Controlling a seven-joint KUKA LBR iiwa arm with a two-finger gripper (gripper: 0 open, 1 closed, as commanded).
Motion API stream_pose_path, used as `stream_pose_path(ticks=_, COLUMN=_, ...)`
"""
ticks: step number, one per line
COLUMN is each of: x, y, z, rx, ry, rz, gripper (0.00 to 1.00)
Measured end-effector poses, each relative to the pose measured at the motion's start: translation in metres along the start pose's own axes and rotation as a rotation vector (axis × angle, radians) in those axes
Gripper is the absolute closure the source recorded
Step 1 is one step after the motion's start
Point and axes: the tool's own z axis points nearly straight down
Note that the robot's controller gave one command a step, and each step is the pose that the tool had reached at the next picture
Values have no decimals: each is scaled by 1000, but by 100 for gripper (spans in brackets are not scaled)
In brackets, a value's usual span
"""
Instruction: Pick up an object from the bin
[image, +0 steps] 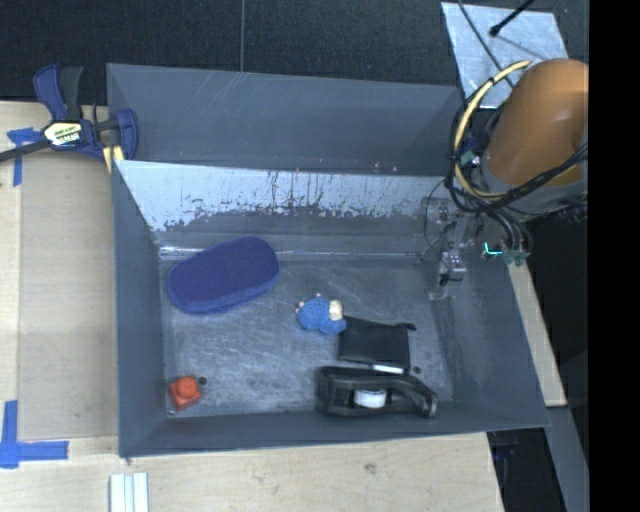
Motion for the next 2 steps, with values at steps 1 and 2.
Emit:
stream_pose_path(ticks=1, x=14, y=109, z=125, rx=-3, ry=0, rz=-130, gripper=0)
stream_pose_path(ticks=2, x=49, y=126, z=90, rx=-1, ry=-6, rz=13, gripper=0)
